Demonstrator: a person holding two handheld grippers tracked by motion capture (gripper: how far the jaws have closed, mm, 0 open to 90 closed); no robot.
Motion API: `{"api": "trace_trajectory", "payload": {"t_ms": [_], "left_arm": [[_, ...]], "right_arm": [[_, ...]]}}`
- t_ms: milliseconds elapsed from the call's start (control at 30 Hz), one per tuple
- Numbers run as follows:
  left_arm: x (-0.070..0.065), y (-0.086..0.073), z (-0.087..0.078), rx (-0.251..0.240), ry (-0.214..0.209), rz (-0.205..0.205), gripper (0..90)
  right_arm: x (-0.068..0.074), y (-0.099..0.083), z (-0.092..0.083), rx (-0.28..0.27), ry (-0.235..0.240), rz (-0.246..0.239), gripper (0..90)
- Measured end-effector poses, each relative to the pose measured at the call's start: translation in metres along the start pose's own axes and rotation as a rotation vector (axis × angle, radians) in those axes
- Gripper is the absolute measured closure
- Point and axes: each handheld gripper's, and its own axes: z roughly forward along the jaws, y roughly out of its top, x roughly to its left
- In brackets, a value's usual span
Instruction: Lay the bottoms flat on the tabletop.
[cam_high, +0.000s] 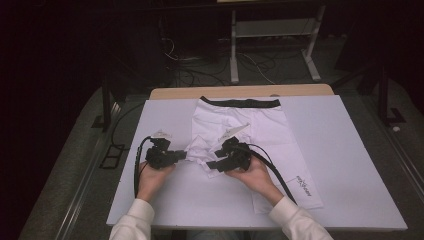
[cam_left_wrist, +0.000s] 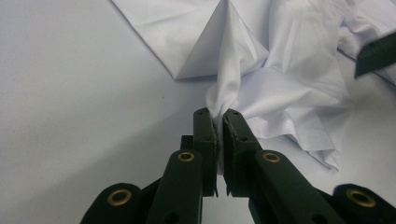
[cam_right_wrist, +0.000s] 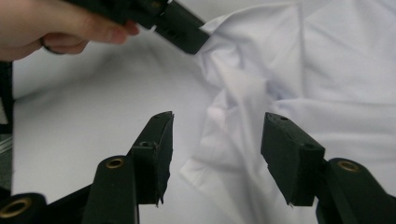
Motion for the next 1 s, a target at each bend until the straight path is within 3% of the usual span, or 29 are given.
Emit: {"api": "trace_trajectory", "payload": {"t_ms": [233,467,700,800,933,1000], "left_arm": [[0.0,-0.001,0.0,0.01,0.002,0.002,84.2],[-0.001,-0.001,0.002,0.023,0.006,0.011,84.0],[-0.001,-0.002,0.003,0.024,0.004,0.008,83.9],[-0.001,-0.002,0.003,0.026,0.002,0.007,83.9],[-0.001,-0.002,0.002,0.026,0.002,0.011,83.9],[-0.001,-0.002,0.002,0.026,0.002,0.01,83.9]], "right_arm": [[0.015,-0.013,0.009,0.041,0.029,-0.005,48.7],[0.016,-0.024,0.023,0.063,0.007,0.014,52.6],[0.02,-0.024,0.039,0.03,-0.065,-0.004,51.2],[0.025,-0.024,0.041,0.034,-0.107,-0.043,51.7],[0.035,-0.025,0.043,0.05,-0.192,-0.112,58.0],[0.036,-0.026,0.042,0.05,-0.207,-0.102,62.9]]}}
